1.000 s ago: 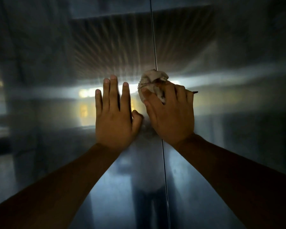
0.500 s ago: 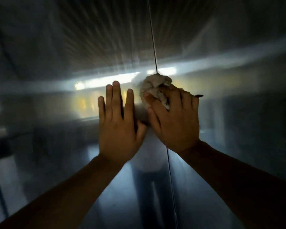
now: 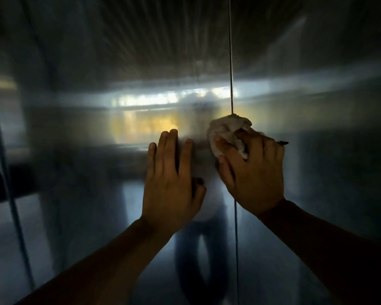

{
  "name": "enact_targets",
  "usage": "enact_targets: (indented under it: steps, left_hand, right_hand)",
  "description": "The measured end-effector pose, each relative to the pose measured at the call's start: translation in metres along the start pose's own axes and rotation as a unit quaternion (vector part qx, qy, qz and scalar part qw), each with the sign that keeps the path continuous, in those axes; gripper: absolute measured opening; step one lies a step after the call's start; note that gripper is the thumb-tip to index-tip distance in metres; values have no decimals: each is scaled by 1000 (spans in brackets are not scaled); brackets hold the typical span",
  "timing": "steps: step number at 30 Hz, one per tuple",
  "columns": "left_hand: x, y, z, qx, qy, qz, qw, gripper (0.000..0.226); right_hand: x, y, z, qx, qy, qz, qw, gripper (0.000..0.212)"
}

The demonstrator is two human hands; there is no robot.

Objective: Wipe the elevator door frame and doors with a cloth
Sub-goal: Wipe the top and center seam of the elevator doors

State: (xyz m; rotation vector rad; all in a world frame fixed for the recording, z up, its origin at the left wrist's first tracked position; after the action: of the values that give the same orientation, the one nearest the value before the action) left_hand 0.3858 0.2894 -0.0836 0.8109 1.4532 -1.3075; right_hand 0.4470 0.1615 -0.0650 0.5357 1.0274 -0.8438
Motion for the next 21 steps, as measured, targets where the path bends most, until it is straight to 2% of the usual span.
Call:
enact_targets:
  steps: [6,11,18,21]
  left_hand:
    - [48,8,-5,10,-23,27,999,66]
    - [84,19,-6,4,-33,39,999,62]
    - [134,33,-4,-3,6,22,1000,64]
    - [159,39,-8,-7,0,19,1000,65]
  right_hand:
    - [31,-3,-16,-8,-8,17,1000,40]
    - [62,-2,-33,-16,-20,21,999,45]
    - [114,-5,-54,-21,-50,36,998,43]
    - [131,-6,-62,-15,-37,43,998,40]
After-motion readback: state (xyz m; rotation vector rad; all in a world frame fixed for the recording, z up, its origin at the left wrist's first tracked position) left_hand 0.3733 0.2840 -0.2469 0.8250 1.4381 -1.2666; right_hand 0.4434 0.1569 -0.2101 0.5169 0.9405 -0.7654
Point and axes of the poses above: each hand's wrist, its own x-axis away from the middle knuckle, its own y-axis out of the palm, z = x × y, the point moved 9 cm from there along -x, towards the middle knuckle, and after that the axes turned 14 degrees about -y, right-handed, at the moved point
